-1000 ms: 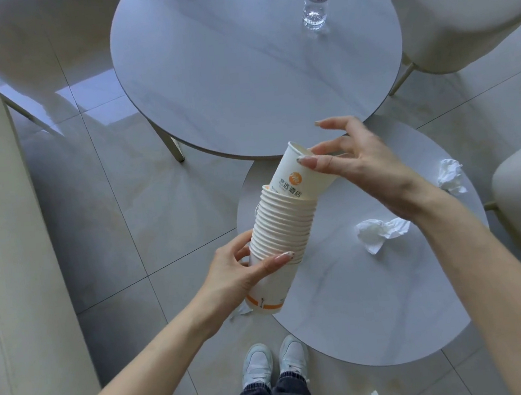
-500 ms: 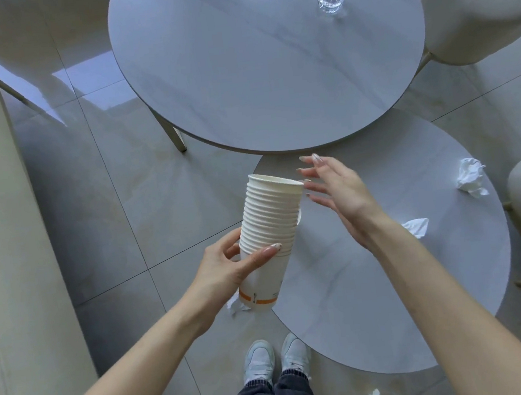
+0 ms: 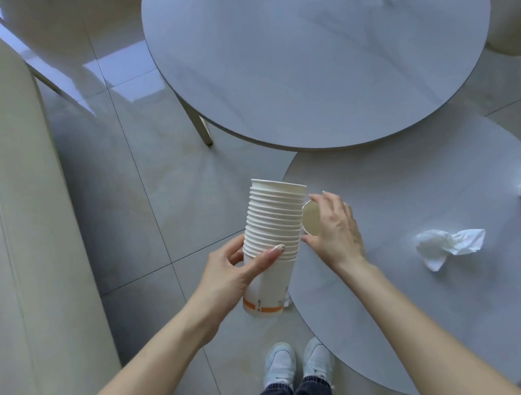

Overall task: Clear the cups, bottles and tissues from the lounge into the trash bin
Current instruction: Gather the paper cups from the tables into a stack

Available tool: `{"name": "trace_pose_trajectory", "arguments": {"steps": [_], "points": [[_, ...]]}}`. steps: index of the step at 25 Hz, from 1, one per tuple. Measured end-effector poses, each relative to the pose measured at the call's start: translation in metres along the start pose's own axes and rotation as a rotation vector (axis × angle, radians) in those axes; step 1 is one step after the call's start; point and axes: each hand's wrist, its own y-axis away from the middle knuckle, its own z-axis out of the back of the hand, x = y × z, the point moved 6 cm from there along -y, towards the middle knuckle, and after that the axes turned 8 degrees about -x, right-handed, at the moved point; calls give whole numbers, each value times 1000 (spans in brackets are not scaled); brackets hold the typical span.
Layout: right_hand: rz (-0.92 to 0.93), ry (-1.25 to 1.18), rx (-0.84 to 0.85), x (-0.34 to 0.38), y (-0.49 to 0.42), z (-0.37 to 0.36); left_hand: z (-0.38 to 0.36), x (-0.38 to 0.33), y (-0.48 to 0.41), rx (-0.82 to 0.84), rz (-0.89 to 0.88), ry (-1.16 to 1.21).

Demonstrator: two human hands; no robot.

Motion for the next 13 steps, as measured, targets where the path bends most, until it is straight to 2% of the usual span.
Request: {"name": "trace_pose_trajectory", "arguments": {"steps": [3,5,10,13], "points": [[-3,0,-30,1,-2,4,5,3,1,-17,8,-3],[-75,-101,-80,0,-5,22,5,1,4,-25,4,9],[-256,-627,-286,15,-28,129,-6,-25,17,-5,-41,46],[-212,-935,-320,53,-37,202,-9,-50,26,2,-98,56]]}}
